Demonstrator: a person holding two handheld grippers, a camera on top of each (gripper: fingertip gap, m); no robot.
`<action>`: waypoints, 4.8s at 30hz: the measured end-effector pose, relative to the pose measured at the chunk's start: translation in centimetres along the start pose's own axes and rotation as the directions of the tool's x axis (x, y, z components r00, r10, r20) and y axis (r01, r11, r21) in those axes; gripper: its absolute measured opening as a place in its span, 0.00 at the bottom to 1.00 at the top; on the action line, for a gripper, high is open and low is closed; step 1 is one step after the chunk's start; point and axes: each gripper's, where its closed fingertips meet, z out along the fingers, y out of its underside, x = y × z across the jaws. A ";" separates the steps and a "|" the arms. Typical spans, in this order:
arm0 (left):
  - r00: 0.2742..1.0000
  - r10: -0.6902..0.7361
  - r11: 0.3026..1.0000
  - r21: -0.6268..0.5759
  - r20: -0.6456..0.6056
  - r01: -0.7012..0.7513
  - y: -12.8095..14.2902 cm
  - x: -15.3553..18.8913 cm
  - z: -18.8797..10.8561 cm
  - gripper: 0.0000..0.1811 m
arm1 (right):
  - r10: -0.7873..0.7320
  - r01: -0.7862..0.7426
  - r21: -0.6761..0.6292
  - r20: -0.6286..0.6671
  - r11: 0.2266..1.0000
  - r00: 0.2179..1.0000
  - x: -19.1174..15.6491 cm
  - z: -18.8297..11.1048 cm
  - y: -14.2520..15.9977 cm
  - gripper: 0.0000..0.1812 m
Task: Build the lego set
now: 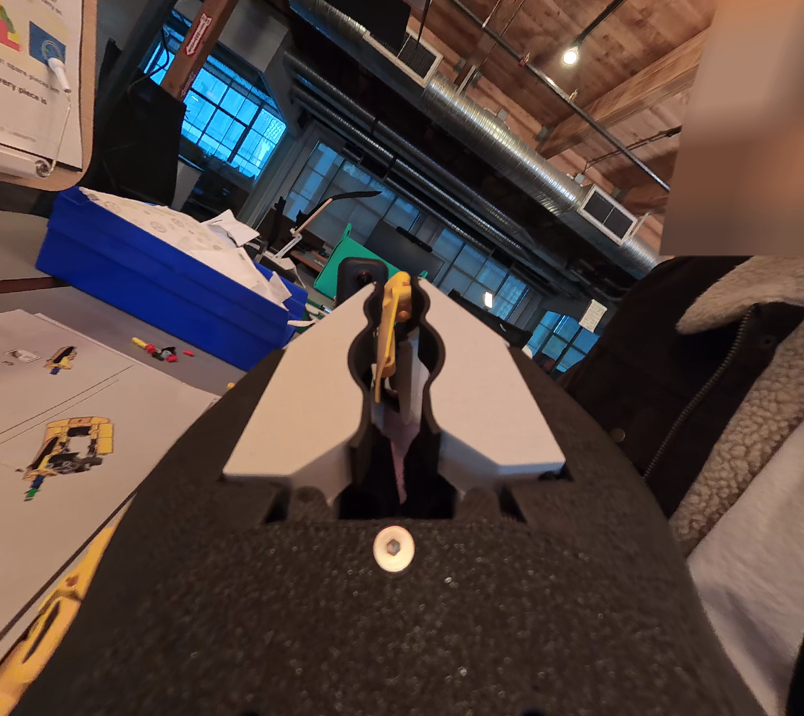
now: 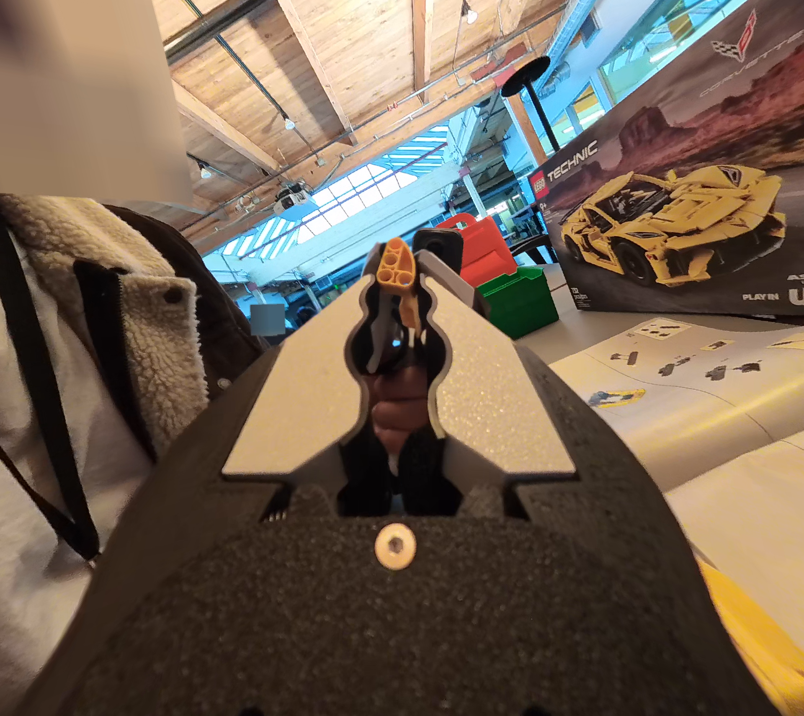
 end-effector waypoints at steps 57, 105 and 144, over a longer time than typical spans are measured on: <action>0.970 0.241 0.945 -0.219 -0.044 -0.244 0.2 1.0 -1.8 0.05 | -0.566 0.112 -0.903 -0.161 0.416 0.809 0.1 -20.0 13.5 0.09; 0.988 -0.048 0.921 -0.388 -0.149 -0.014 6.6 2.9 0.4 0.04 | -0.936 0.459 -0.888 0.183 -0.026 0.300 -3.7 -5.4 2.0 0.02; 0.991 0.037 0.897 -0.433 -0.132 -0.091 6.9 2.3 -0.1 0.05 | -0.598 -0.026 -0.945 -0.227 0.325 0.768 2.4 -23.9 10.5 0.05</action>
